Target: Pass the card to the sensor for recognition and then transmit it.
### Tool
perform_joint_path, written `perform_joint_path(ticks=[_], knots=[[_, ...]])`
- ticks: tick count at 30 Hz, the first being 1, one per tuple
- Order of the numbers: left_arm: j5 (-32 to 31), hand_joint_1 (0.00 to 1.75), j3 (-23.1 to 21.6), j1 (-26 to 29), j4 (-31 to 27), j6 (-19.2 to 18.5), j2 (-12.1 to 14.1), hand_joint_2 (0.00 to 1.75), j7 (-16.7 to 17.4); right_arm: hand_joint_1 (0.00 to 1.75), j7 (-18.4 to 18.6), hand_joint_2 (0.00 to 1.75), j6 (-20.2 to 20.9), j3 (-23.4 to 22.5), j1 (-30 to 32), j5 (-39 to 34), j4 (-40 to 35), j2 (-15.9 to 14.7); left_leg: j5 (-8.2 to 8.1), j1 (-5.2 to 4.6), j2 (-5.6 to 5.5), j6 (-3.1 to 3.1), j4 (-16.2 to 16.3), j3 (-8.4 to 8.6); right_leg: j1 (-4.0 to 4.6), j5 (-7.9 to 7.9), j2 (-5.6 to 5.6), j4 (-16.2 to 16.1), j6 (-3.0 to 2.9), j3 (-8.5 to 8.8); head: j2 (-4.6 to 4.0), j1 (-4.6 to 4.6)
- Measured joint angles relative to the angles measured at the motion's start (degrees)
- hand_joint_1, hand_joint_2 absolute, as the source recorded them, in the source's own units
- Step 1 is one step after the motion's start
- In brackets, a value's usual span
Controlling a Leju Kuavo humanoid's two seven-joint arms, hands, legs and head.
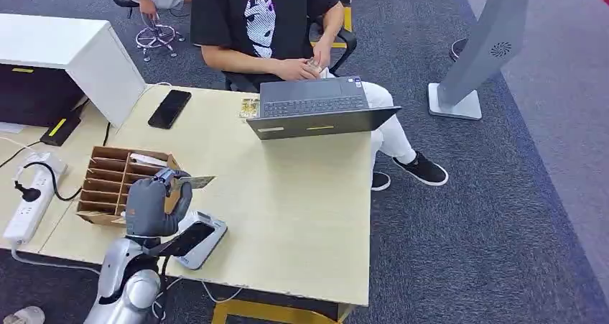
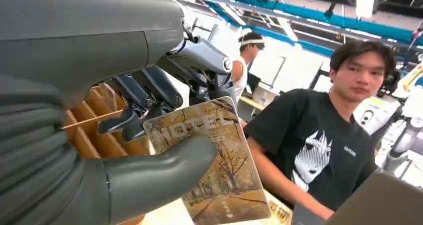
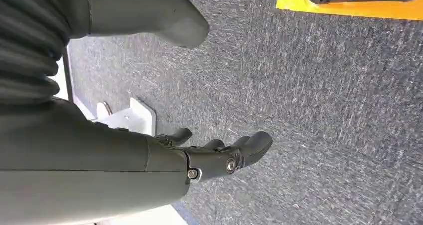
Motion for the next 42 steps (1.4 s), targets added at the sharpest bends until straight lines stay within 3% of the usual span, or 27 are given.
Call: perform_joint_path(ticks=[15,30,42], knots=[[-0.9,1.75,-1.7,5.6,-0.6,-2.0,0.3,1.75,2.1,0.00,0.2,1.75,-0.1,-1.6,0.0,0.2,0.0,0.0,0.00,-0.01,-0.01,0.00,0.0,-0.01,0.00,0.00,-0.01,0.0,0.01,0.01,0.00,0.00],[-8.9,1.75,-1.7,6.4,1.3,-2.3,0.5,1.75,8.2,0.00,0.7,1.75,0.0,-2.6,0.0,0.5,0.0,0.0,0.00,-0.01,-0.02,0.01,0.0,-0.01,0.00,0.00,-0.02,0.0,0.01,0.02,0.00,0.02],[-9.4,1.75,-1.6,6.6,5.0,-2.1,1.0,1.75,9.3,0.00,1.1,1.75,0.2,-3.1,0.0,1.3,0.0,0.0,0.00,0.00,-0.02,0.01,0.0,-0.01,0.00,0.00,-0.02,0.0,0.01,0.02,0.00,0.02]])
